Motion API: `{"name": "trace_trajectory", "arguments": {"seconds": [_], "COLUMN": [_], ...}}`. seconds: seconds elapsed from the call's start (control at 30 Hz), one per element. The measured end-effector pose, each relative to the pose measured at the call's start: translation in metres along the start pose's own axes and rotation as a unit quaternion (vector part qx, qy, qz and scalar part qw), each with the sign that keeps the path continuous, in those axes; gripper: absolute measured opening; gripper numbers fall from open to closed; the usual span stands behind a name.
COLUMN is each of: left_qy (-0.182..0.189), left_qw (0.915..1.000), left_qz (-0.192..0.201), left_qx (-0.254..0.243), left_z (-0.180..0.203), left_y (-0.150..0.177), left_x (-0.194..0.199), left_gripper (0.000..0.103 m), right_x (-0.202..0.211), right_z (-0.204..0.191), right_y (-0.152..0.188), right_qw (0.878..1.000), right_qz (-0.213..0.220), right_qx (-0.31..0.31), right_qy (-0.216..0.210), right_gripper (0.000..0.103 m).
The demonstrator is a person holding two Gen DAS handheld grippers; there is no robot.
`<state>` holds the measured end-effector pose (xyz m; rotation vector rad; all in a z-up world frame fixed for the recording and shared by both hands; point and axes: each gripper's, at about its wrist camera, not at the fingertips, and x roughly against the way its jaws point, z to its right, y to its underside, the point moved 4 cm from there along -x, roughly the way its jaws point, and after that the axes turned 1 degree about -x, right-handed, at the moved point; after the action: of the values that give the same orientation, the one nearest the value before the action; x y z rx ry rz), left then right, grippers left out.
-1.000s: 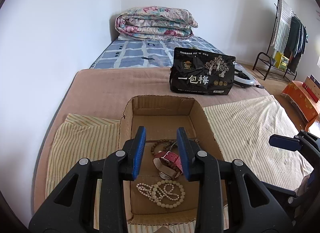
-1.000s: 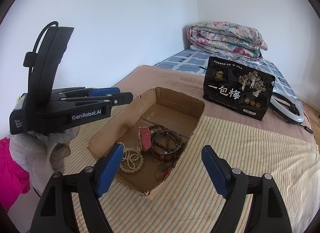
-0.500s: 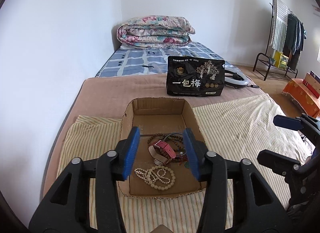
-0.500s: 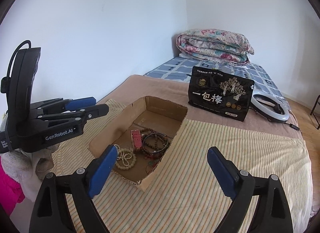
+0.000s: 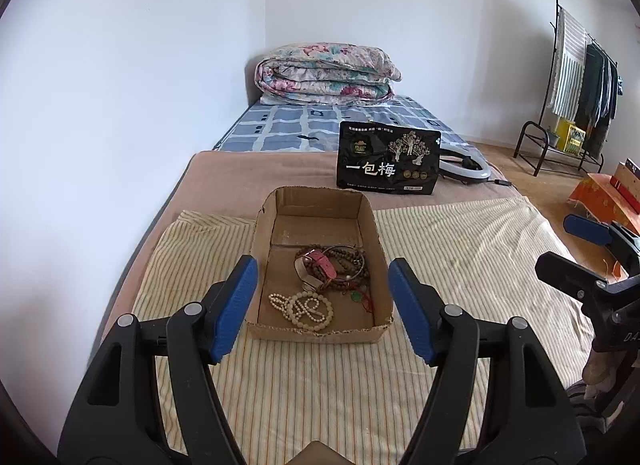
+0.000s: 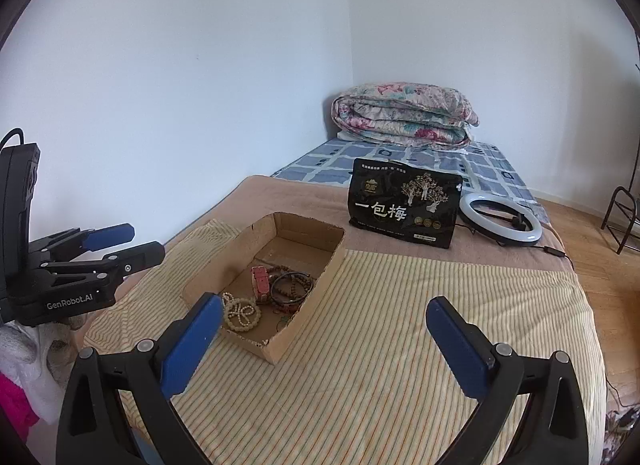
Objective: Organize jewelry
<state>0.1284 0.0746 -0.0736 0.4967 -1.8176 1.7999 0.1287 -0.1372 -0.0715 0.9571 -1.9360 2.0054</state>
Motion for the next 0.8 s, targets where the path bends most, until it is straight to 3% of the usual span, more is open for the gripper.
{"name": "trace_trajectory", "arguments": {"seconds": [0.8], "left_qy": [-0.016], "left_qw": [0.9995], "left_qz": [0.023], "left_qx": [-0.016], "left_z": [0.039], "left_y": [0.017], "left_x": [0.071], "left_gripper": [0.089], "right_x": [0.049], "right_z": [0.017], "right_y": [0.017], "right_qw": [0.999], "right_qz": [0.029], "right_qx": [-0.019], "right_qy": [0.026], "right_gripper": [0.103]}}
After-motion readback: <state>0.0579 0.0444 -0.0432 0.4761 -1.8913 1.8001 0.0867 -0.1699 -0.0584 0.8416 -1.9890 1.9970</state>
